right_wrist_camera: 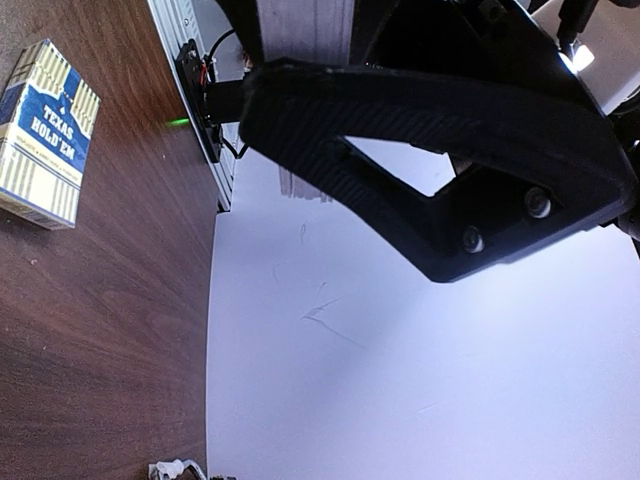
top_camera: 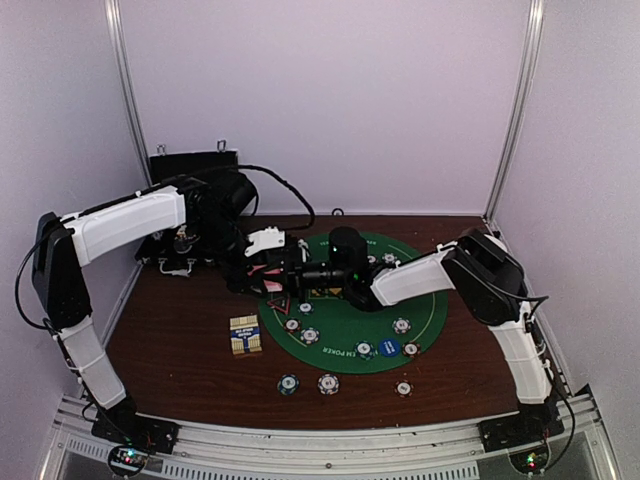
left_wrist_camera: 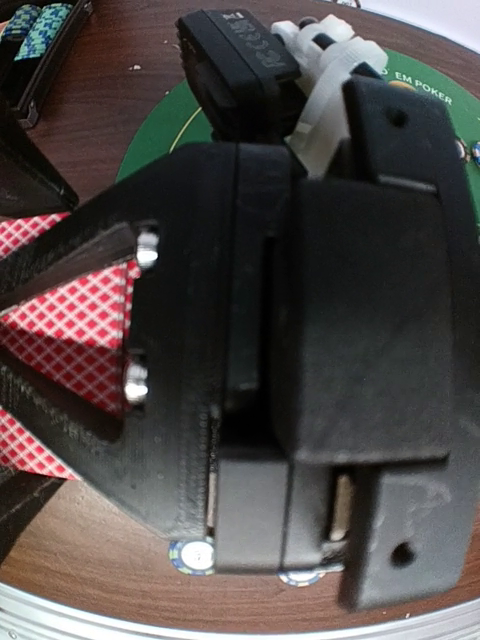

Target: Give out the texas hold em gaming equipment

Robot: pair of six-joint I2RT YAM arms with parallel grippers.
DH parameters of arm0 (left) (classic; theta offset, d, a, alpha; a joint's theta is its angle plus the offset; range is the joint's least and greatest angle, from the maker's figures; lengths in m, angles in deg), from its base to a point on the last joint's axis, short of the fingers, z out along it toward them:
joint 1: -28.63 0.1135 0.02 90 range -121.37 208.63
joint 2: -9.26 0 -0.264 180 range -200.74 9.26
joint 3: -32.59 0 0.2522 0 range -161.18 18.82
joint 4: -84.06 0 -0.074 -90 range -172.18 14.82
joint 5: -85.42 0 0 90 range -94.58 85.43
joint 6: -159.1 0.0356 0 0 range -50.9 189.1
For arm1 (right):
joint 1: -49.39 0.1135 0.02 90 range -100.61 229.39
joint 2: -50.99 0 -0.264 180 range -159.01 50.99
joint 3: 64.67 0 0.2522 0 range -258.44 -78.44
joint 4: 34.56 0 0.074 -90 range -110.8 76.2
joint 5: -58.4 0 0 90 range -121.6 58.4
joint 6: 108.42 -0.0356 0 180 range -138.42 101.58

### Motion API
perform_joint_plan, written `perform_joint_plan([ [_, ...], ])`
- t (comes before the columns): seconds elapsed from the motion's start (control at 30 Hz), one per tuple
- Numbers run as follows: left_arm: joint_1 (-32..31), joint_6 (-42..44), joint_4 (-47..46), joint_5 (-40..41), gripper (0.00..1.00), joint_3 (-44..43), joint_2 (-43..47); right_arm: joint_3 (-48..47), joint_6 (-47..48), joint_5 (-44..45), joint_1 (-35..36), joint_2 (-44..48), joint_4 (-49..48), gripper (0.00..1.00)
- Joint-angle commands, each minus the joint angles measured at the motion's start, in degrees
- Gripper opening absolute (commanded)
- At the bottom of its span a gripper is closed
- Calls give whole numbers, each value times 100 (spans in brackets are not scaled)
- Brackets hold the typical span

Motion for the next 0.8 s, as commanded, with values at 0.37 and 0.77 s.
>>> perform_joint_plan([
  [0.37, -37, 69, -81, -13, 40, -26, -63, -50, -260, -12, 36, -80, -780, 40],
  [0.77, -37, 132, 185, 112, 61, -92, -5, 186, -252, 41, -30, 1, -833, 5],
])
